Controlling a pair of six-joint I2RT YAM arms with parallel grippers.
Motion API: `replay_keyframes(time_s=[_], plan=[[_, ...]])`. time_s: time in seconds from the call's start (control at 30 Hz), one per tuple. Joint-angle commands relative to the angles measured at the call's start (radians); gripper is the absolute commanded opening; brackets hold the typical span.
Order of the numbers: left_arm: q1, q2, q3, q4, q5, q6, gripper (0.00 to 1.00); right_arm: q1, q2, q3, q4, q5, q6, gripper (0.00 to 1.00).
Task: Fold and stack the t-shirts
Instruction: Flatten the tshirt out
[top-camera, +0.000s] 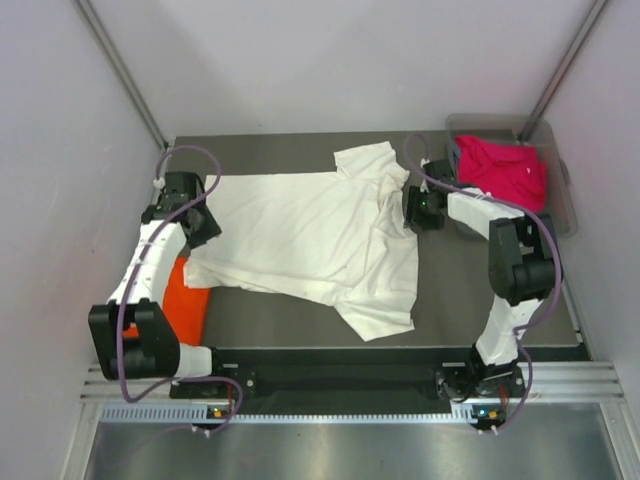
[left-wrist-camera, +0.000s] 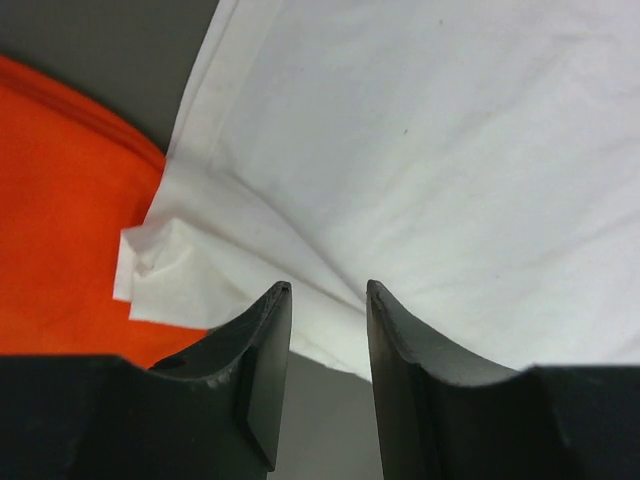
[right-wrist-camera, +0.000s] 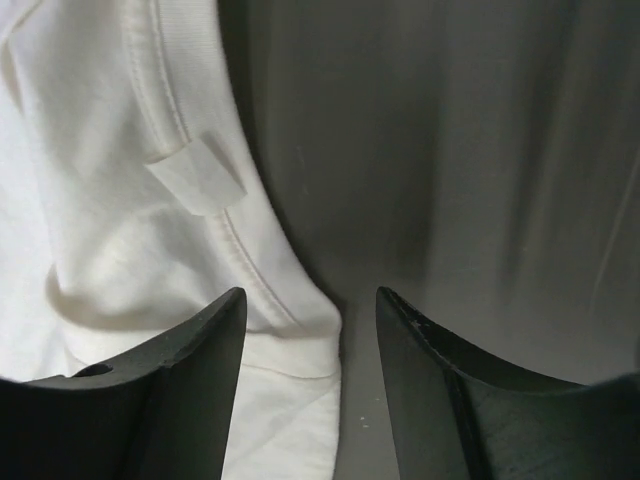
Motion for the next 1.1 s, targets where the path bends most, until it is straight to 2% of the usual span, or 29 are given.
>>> replay_keyframes(time_s=[0.0, 0.3, 0.37, 0.4, 0.53, 0.6, 0.63, 0.67, 0.7, 0.8, 0.97, 1.07], plan=[[-0.008, 0.06, 0.088, 0.069, 0.044, 0.036, 0.41, 0.02, -0.008, 0.042, 0.001, 0.101, -0.017, 0.54], [-0.051, 0.112, 0.147, 0.111, 0.089, 0.035, 0.37, 0.053, -0.006, -0.02, -0.007, 0.078, 0.018, 0.5], [-0.049, 0.111, 0.151, 0.111, 0.087, 0.044, 0.36, 0.057, -0.009, -0.035, -0.007, 0.074, 0.029, 0.45], [-0.049, 0.108, 0.151, 0.112, 0.087, 0.047, 0.36, 0.057, -0.008, -0.037, -0.004, 0.077, 0.031, 0.39], [-0.049, 0.1, 0.151, 0.115, 0.092, 0.069, 0.35, 0.057, 0.015, -0.018, -0.02, 0.105, 0.034, 0.35], [-0.048, 0.095, 0.151, 0.115, 0.09, 0.078, 0.34, 0.055, 0.02, -0.021, -0.025, 0.118, 0.04, 0.28], [-0.049, 0.092, 0.151, 0.115, 0.093, 0.081, 0.34, 0.055, 0.018, -0.023, -0.025, 0.121, 0.043, 0.17], [-0.049, 0.089, 0.15, 0.112, 0.093, 0.087, 0.34, 0.055, 0.018, -0.024, -0.033, 0.152, 0.057, 0.12], [-0.049, 0.086, 0.15, 0.115, 0.092, 0.09, 0.33, 0.055, 0.017, -0.023, -0.063, 0.178, 0.066, 0.0], [-0.049, 0.082, 0.148, 0.118, 0.081, 0.101, 0.33, 0.057, -0.023, -0.05, -0.124, 0.301, 0.104, 0.0], [-0.049, 0.094, 0.133, 0.155, 0.088, 0.102, 0.33, 0.055, -0.185, -0.179, -0.157, 0.492, 0.115, 0.0], [-0.049, 0.111, 0.128, 0.172, 0.104, 0.096, 0.32, 0.055, -0.239, -0.233, -0.152, 0.523, 0.115, 0.0]])
